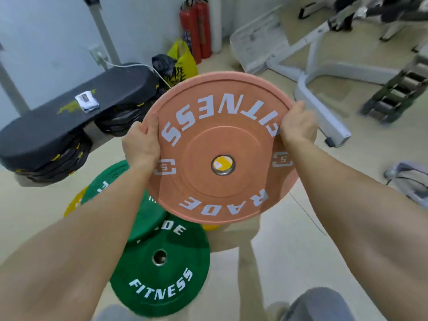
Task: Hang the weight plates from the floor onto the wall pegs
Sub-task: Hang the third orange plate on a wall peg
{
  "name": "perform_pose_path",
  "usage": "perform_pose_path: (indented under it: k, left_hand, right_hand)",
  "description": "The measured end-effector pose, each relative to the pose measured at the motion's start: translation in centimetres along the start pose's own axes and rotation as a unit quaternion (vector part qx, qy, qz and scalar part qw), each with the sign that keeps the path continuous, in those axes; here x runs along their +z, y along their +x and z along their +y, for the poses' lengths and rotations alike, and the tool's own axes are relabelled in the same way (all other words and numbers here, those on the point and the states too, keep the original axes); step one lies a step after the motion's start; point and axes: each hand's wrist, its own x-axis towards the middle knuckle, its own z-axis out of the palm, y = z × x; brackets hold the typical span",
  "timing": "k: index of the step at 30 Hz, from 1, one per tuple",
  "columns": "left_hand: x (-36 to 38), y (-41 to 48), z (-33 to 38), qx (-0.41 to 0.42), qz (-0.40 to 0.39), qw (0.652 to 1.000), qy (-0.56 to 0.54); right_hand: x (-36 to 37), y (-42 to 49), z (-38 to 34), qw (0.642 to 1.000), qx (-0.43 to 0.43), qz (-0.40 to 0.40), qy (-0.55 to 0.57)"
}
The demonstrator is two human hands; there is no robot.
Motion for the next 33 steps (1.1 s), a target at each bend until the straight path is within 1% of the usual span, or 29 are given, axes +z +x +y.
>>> perform_pose_path:
  k: [1, 4, 6, 7, 9, 11, 13, 14, 16, 19, 22, 25, 29, 33]
  left_hand:
    - [-2.4, 0.7, 2.4, -0.006, 0.0, 1.0, -0.014]
    - [-10.5, 3.4, 11.0, -0.004, 0.011, 0.998, -0.057]
    - [-15.5, 4.7, 17.2, 0.005, 0.014, 0.997, -0.078]
    - [-17.5, 5.2, 20.1, 0.02, 0.016, 0.996, -0.082]
    - [-22.4, 6.1, 28.4, 0.06, 0.016, 0.996, -0.066]
    - [-26.3, 6.0, 35.3, 0.103, 0.023, 0.994, -0.036]
    - [-29.1, 5.8, 39.7, 0.124, 0.035, 0.991, -0.016]
    - [-30.7, 5.5, 41.9, 0.124, 0.054, 0.991, -0.017]
    - [-33.3, 5.4, 45.9, 0.122, 0.081, 0.989, -0.019]
    - [-37.1, 6.1, 52.3, 0.129, 0.122, 0.984, -0.025]
    - [-40.6, 8.1, 57.3, 0.163, 0.145, 0.975, -0.033]
    - [-44.0, 10.2, 61.2, 0.191, 0.181, 0.965, -0.01]
    - [-47.4, 13.9, 64.8, 0.221, 0.236, 0.946, 0.025]
    - [-49.0, 19.2, 67.3, 0.246, 0.279, 0.927, 0.044]
  right_hand:
    - [-2.5, -0.6, -3.2, 1.0, -0.009, 0.003, -0.019]
    - [-11.8, -2.3, -14.2, 0.999, -0.025, 0.023, 0.01]
    - [-17.4, -3.3, -20.6, 0.998, -0.059, 0.037, 0.011]
    - [-19.5, -3.7, -23.0, 0.996, -0.08, 0.046, 0.006]
    - [-25.1, -4.3, -29.1, 0.991, -0.123, 0.052, 0.004]
    - [-30.1, -4.7, -34.2, 0.983, -0.174, 0.054, 0.004]
    - [-34.4, -5.2, -38.6, 0.971, -0.232, 0.062, -0.008]
    - [-36.8, -5.3, -41.0, 0.964, -0.257, 0.068, -0.013]
    - [-41.0, -5.0, -44.7, 0.956, -0.282, 0.082, -0.015]
    - [-46.1, -4.1, -49.9, 0.948, -0.303, 0.098, 0.013]
    - [-49.3, -3.1, -53.9, 0.944, -0.309, 0.107, 0.038]
    - [-50.8, -2.1, -57.9, 0.937, -0.321, 0.11, 0.085]
    - [-51.0, -0.9, -64.0, 0.926, -0.345, 0.102, 0.116]
    - [-49.5, 1.5, -69.9, 0.916, -0.363, 0.094, 0.144]
